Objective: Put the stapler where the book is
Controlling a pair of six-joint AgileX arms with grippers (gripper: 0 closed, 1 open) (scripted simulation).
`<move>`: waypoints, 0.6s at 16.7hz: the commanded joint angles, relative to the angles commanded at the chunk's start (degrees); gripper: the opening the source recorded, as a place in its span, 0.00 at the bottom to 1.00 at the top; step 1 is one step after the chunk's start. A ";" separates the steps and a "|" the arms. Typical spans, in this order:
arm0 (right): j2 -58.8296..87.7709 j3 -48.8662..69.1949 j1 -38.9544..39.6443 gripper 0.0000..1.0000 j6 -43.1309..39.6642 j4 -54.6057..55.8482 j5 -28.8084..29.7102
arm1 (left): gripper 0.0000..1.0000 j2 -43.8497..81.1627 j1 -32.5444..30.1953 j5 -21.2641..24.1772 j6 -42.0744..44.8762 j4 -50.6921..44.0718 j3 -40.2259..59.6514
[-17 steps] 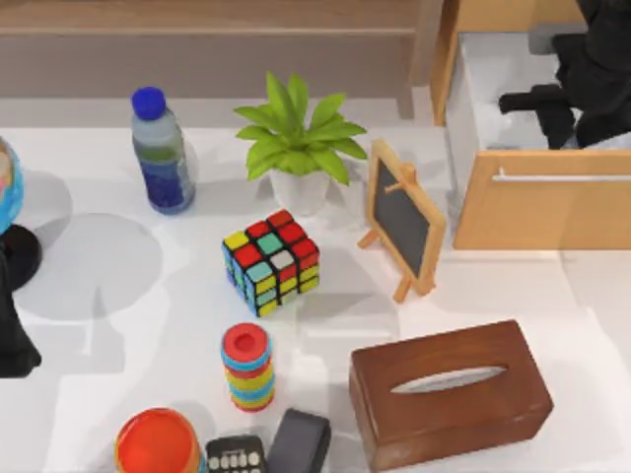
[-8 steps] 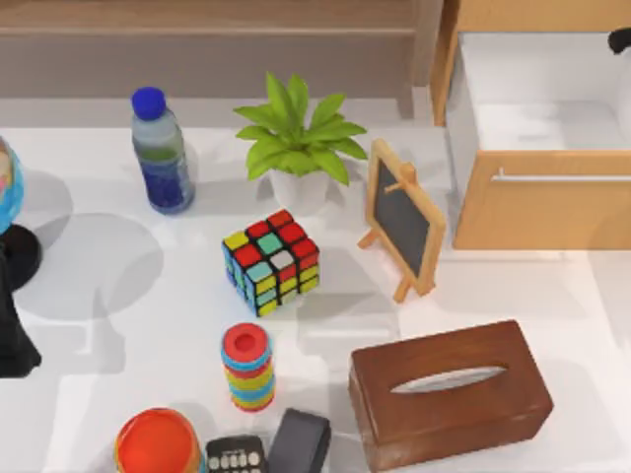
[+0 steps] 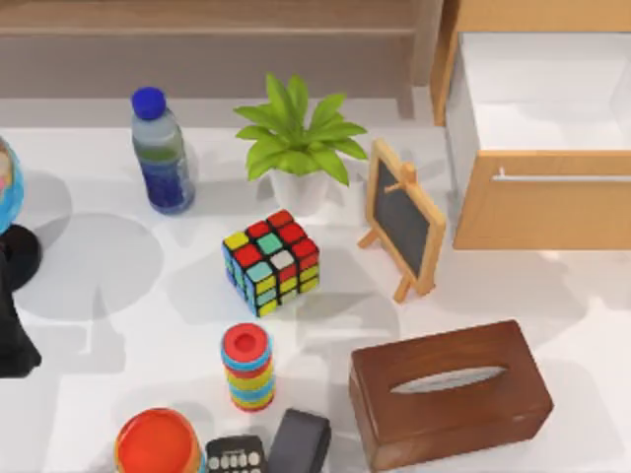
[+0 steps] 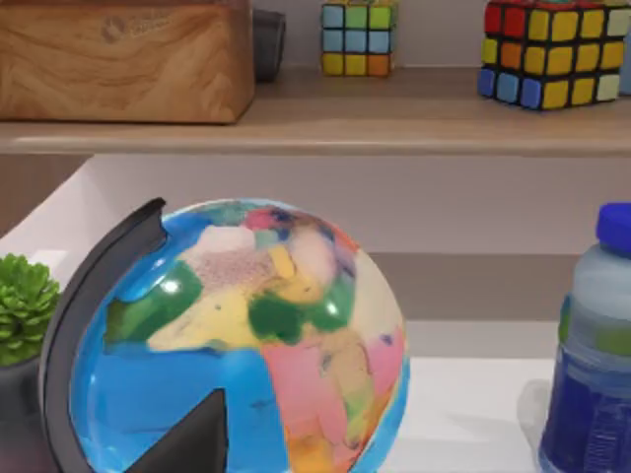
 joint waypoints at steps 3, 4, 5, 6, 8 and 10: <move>-2.61 -8.44 -5.67 0.00 -3.48 0.65 -0.14 | 1.00 0.00 0.00 0.00 0.00 0.00 0.00; -3.14 -11.13 -7.32 0.00 -4.48 0.80 -0.19 | 1.00 0.00 0.00 0.00 0.00 0.00 0.00; -3.53 -13.69 -8.83 0.00 -5.38 0.92 -0.23 | 1.00 0.00 0.00 0.00 0.00 0.00 0.00; -3.78 -16.00 -10.14 0.00 -6.17 1.00 -0.28 | 1.00 0.00 0.00 0.00 0.00 0.00 0.00; -4.03 -19.80 -12.19 0.00 -7.40 1.11 -0.35 | 1.00 0.00 0.00 0.00 0.00 0.00 0.00; -4.06 -22.21 -13.42 0.00 -8.15 1.15 -0.40 | 1.00 0.00 0.00 0.00 0.00 0.00 0.00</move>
